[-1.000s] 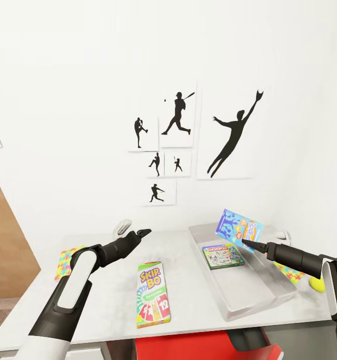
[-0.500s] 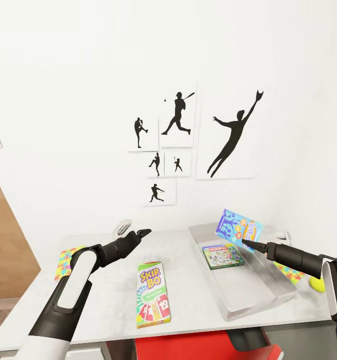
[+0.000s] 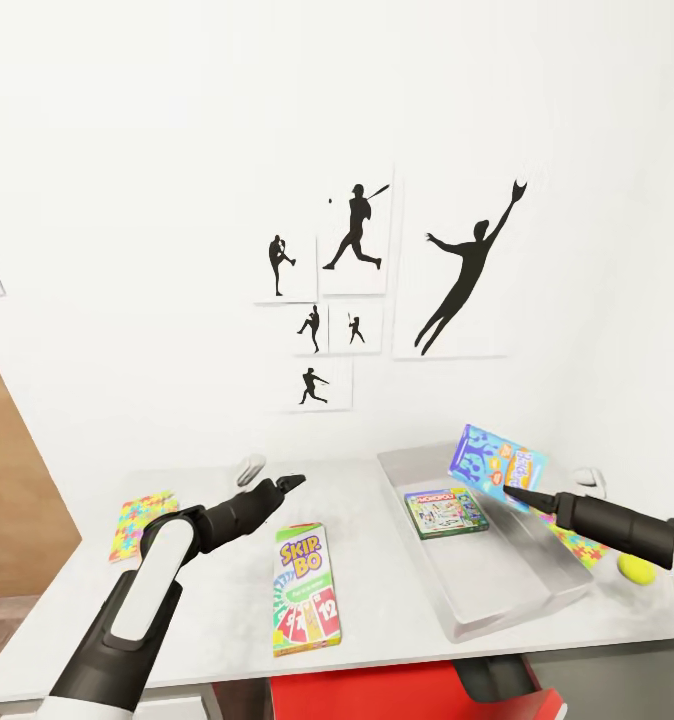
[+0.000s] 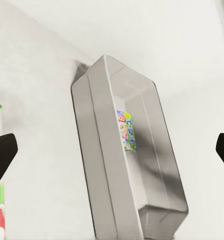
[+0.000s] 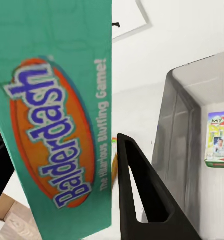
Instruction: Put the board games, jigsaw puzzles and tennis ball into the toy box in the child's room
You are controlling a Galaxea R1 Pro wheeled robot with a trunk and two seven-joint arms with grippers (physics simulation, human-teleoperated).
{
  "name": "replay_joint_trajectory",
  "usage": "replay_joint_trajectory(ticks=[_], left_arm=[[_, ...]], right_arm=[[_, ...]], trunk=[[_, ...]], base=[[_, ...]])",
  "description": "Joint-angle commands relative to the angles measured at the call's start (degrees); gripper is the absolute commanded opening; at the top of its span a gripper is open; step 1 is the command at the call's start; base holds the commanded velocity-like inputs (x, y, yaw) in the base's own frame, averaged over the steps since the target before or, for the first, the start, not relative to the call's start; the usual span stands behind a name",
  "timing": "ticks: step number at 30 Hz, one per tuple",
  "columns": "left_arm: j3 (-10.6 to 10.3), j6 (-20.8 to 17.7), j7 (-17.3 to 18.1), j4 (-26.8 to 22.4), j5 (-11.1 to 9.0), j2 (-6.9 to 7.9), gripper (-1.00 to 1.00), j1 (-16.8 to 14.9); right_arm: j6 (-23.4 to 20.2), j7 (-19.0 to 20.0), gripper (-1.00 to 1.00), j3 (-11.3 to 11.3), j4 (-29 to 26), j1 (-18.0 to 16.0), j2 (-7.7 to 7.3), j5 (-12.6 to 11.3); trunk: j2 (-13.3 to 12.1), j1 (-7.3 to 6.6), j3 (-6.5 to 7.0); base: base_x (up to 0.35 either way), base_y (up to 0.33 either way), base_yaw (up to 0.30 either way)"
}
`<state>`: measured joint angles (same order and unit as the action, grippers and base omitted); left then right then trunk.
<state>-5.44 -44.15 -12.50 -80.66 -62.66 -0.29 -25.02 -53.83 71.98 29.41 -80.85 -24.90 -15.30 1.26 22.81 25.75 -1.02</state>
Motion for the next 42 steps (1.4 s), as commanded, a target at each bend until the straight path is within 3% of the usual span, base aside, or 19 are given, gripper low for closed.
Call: replay_joint_trajectory(ticks=[1,19,42], left_arm=[[-0.06,-0.12,-0.61,0.13,-0.62,-0.01,1.00,0.22],[0.02,0.22,-0.15,3.62,-1.36,-0.10,1.00,0.96],[-0.44,2.55,0.02,4.00,-1.60,-0.18,1.00,1.64]], right_arm=[[-0.62,0.34,-1.00,0.13,-0.08,0.07,-0.33,0.00],[-1.81,0.45,-1.00,0.46,-0.49,0.35,-2.23,-0.17],[-2.23,0.44,-1.00,0.40,-0.45,-0.14,-2.55,0.25]], trunk=[[0.11,0.04,-0.11],[0.11,0.04,-0.11],[0.11,0.04,-0.11]], base=[[0.000,0.000,0.000],[0.000,0.000,0.000],[0.000,0.000,0.000]])
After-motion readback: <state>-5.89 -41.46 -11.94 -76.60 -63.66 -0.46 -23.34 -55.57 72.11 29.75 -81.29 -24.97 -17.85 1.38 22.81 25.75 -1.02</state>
